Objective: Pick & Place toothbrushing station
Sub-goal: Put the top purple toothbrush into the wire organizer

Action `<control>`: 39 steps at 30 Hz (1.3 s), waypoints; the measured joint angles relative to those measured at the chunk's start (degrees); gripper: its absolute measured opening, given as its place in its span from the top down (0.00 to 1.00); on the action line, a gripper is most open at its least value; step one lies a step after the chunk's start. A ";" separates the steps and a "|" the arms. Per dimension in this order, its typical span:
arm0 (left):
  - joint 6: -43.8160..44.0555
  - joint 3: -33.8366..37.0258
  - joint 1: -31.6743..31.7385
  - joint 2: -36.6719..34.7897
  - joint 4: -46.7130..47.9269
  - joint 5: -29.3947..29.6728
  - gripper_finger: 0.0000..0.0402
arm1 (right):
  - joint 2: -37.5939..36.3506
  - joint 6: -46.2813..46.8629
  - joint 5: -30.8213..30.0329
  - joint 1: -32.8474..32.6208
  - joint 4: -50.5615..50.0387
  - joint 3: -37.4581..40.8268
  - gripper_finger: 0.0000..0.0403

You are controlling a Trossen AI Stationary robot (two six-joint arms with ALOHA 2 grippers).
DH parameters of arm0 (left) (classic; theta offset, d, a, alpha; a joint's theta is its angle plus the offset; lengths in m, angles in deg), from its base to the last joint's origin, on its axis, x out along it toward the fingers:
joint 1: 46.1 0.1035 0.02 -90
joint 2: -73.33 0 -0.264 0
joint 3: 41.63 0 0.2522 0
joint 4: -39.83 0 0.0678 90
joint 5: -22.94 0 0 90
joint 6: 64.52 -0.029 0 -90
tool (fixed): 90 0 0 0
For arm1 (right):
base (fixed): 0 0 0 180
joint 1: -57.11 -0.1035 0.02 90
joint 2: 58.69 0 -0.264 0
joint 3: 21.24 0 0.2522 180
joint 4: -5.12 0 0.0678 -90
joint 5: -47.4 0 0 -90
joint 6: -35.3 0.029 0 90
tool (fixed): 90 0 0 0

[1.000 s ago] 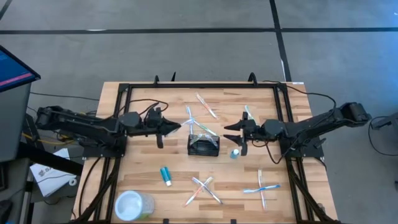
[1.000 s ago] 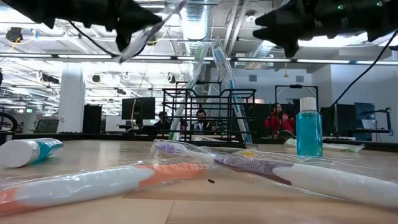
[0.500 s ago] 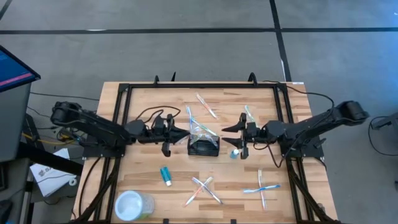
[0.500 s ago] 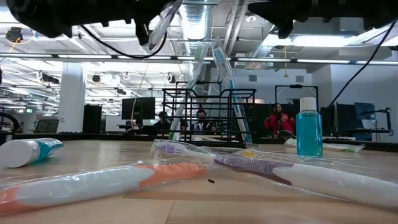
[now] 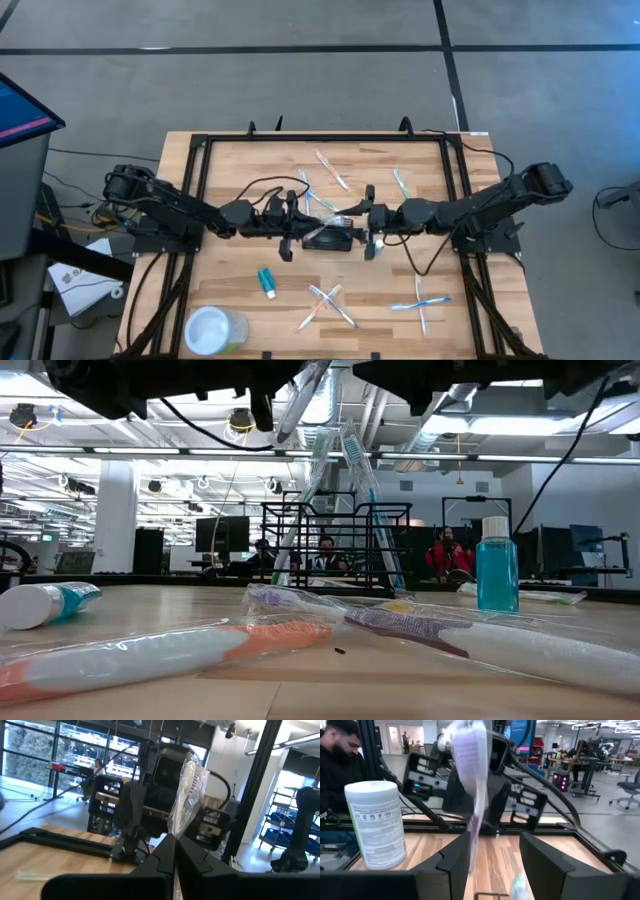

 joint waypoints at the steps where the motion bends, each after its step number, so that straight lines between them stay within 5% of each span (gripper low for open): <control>1: 0.00 -0.16 -0.02 0.36 -0.07 0.00 1.00 | -0.13 -0.38 0.00 0.00 -0.13 0.02 0.60; 19: -0.09 -1.04 -0.19 1.14 -0.54 1.92 1.00 | -0.07 -1.15 3.02 -0.33 7.66 0.00 0.62; 30: -1.21 -4.86 -0.17 5.62 -0.49 1.75 1.00 | -0.04 -2.07 3.02 -0.31 6.89 0.02 0.75; 36: -1.62 -5.38 -0.17 6.73 -0.94 1.48 1.00 | -0.05 -2.64 3.01 -0.31 4.96 0.02 0.94; 39: -1.62 -5.38 -0.17 6.32 -0.48 1.46 1.00 | -0.07 -3.14 3.17 -0.33 4.92 0.02 0.96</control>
